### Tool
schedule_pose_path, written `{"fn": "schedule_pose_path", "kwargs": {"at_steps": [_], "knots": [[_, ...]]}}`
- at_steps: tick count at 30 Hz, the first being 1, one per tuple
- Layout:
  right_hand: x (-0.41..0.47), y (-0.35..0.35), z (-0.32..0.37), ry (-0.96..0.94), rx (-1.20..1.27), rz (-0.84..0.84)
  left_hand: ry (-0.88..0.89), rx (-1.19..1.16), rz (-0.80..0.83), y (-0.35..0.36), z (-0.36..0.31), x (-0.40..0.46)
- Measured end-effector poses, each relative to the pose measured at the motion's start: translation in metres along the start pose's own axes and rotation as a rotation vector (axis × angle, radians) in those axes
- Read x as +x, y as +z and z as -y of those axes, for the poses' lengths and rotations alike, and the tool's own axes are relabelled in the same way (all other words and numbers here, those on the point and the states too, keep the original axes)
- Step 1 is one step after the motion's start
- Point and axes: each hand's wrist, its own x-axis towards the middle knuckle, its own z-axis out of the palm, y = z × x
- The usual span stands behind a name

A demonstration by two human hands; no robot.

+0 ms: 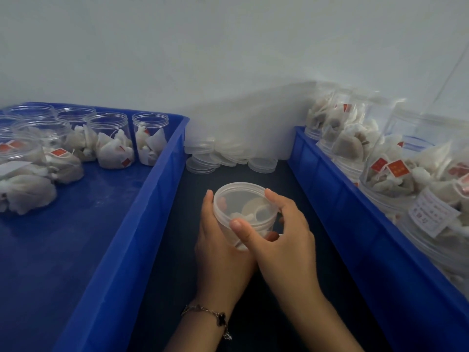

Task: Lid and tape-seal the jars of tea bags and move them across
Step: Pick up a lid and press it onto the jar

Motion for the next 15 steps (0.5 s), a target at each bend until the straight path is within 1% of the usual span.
{"fn": "schedule_pose_path", "kwargs": {"at_steps": [4, 6, 8, 12, 15], "knots": [[0.002, -0.004, 0.003, -0.004, 0.142, 0.198, 0.005, 0.001, 0.010, -0.002, 0.002, 0.001], [0.004, -0.007, 0.003, -0.009, 0.166, 0.228, 0.003, 0.022, 0.023, -0.002, 0.001, 0.001], [0.005, -0.009, 0.003, -0.017, 0.157, 0.207, 0.008, 0.031, 0.026, -0.001, 0.001, 0.001], [0.006, -0.010, 0.001, -0.010, 0.118, 0.097, -0.013, 0.050, 0.028, 0.000, 0.002, 0.000], [0.005, -0.011, 0.003, 0.003, 0.108, 0.088, 0.009, 0.073, 0.053, 0.002, 0.002, -0.001]]}}
